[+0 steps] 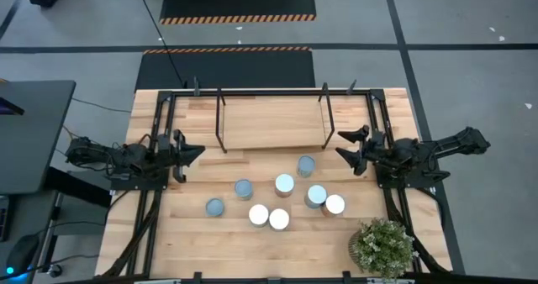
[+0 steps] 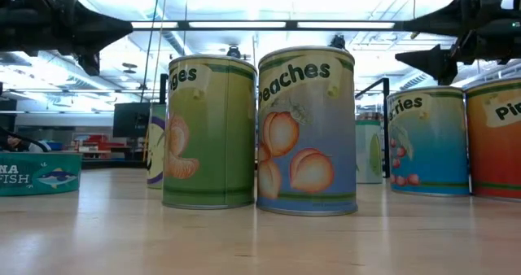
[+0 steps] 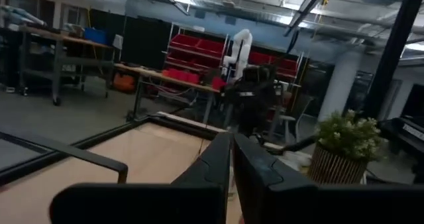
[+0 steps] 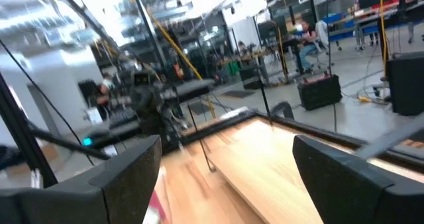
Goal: Pick and place cans onto a shelf
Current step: Put the canned oranges on the shelf
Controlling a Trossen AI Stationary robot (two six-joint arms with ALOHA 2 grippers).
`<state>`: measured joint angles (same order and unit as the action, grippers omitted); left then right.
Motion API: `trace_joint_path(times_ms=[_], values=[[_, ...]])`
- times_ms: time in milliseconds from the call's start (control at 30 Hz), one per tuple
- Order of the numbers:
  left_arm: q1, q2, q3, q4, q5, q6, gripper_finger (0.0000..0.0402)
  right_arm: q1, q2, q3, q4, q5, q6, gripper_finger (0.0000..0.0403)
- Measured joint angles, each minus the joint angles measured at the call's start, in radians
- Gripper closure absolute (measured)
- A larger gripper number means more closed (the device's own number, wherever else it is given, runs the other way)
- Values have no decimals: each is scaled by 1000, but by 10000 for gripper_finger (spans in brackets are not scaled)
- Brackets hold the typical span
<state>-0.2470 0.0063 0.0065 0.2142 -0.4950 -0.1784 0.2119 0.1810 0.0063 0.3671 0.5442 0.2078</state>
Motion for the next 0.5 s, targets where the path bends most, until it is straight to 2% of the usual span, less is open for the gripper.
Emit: trace_joint_path(times_ms=[133,267,500], values=[[0,0,0,60,46,-67,376,1,0,0,29,-34,0,54],[5,0,0,93,210,-68,376,1,0,0,56,-73,46,54],[10,19,4,84,311,-152,377,0,0,0,113,-60,127,54]])
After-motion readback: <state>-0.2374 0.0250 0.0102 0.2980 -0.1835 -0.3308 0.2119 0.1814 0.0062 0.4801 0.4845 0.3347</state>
